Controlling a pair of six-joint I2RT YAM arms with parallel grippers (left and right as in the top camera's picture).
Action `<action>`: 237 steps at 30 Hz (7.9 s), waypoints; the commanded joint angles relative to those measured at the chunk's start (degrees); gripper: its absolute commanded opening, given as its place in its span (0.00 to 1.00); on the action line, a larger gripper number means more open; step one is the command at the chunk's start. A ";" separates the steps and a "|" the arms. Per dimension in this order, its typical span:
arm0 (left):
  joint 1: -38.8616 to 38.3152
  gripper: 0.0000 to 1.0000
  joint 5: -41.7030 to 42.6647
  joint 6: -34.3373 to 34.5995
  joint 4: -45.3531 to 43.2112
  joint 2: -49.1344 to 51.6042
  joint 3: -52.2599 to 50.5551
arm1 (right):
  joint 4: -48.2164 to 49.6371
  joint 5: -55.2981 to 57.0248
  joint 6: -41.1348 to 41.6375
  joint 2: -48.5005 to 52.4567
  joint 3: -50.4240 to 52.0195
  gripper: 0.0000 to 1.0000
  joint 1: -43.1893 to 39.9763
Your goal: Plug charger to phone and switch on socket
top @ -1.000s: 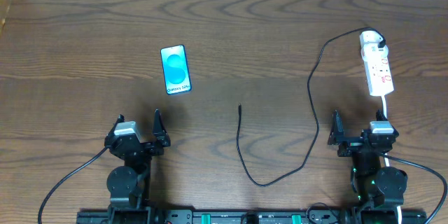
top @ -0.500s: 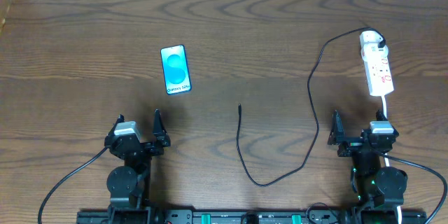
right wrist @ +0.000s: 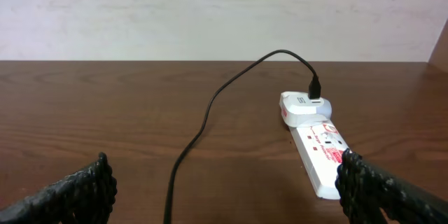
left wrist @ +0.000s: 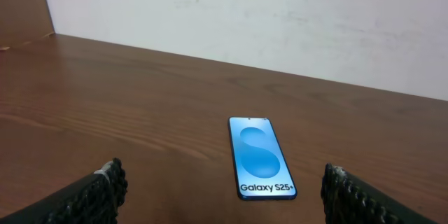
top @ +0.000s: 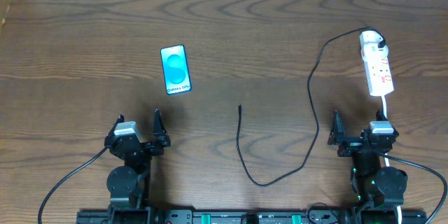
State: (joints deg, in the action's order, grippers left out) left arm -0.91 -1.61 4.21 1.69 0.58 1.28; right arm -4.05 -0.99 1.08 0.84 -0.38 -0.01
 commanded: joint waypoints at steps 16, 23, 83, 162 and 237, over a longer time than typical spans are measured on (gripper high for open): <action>0.24 0.90 -0.52 -0.76 2.36 -0.26 -1.05 | -0.26 0.85 0.81 -0.35 0.07 0.99 0.85; 0.24 0.90 -0.55 -0.76 2.36 -0.26 -1.05 | -0.26 0.85 0.81 -0.35 0.07 0.99 0.85; 0.24 0.90 -0.50 -2.54 11.63 16.44 24.72 | -0.26 0.85 0.81 -0.35 0.07 0.99 0.85; -4.04 0.98 8.39 4.85 52.11 124.58 96.56 | -0.28 0.85 0.81 -0.35 0.07 0.99 0.85; -3.34 0.98 6.99 6.23 49.18 132.21 100.17 | -0.26 0.85 0.81 -0.35 0.07 0.99 0.85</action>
State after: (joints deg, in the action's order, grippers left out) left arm -4.56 4.71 10.35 50.81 130.32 100.68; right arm -4.05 -0.40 1.10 0.84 -0.38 -0.01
